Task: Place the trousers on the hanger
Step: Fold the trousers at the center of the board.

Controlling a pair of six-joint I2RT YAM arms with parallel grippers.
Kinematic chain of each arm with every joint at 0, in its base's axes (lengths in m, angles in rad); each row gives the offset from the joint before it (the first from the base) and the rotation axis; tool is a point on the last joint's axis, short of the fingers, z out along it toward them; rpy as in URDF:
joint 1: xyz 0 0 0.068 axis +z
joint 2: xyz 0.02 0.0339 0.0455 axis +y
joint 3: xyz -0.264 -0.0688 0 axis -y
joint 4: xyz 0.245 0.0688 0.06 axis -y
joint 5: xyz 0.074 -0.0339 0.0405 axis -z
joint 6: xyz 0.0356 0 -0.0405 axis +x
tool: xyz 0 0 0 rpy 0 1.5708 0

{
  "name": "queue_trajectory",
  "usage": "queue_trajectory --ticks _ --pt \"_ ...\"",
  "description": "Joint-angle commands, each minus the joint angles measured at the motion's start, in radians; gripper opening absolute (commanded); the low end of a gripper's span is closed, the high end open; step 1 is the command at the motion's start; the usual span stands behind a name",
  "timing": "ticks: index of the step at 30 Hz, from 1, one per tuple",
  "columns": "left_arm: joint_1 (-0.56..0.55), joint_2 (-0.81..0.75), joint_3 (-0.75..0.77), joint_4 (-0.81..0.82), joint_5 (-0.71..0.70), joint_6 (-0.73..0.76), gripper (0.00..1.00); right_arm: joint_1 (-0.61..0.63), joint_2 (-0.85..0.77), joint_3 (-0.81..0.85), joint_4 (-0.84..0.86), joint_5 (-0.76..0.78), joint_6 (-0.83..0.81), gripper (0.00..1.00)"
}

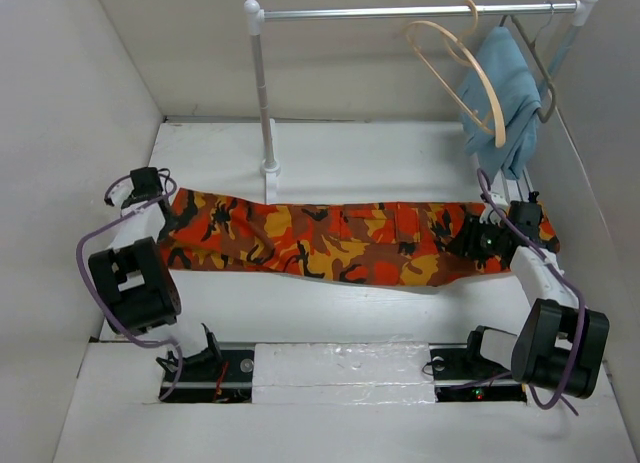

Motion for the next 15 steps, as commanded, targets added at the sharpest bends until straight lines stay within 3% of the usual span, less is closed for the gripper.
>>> queue_trajectory --ticks 1,9,15 --pt "0.000 -0.119 0.001 -0.022 -0.051 -0.013 0.00 0.009 -0.009 -0.001 0.050 0.015 -0.003 0.46" --pt "0.000 -0.248 -0.049 -0.072 -0.107 0.000 0.00 -0.013 -0.030 0.028 0.052 0.061 0.043 0.45" --pt "0.000 -0.205 -0.124 -0.135 -0.213 -0.041 0.00 -0.032 -0.004 0.048 0.056 0.047 0.067 0.45"
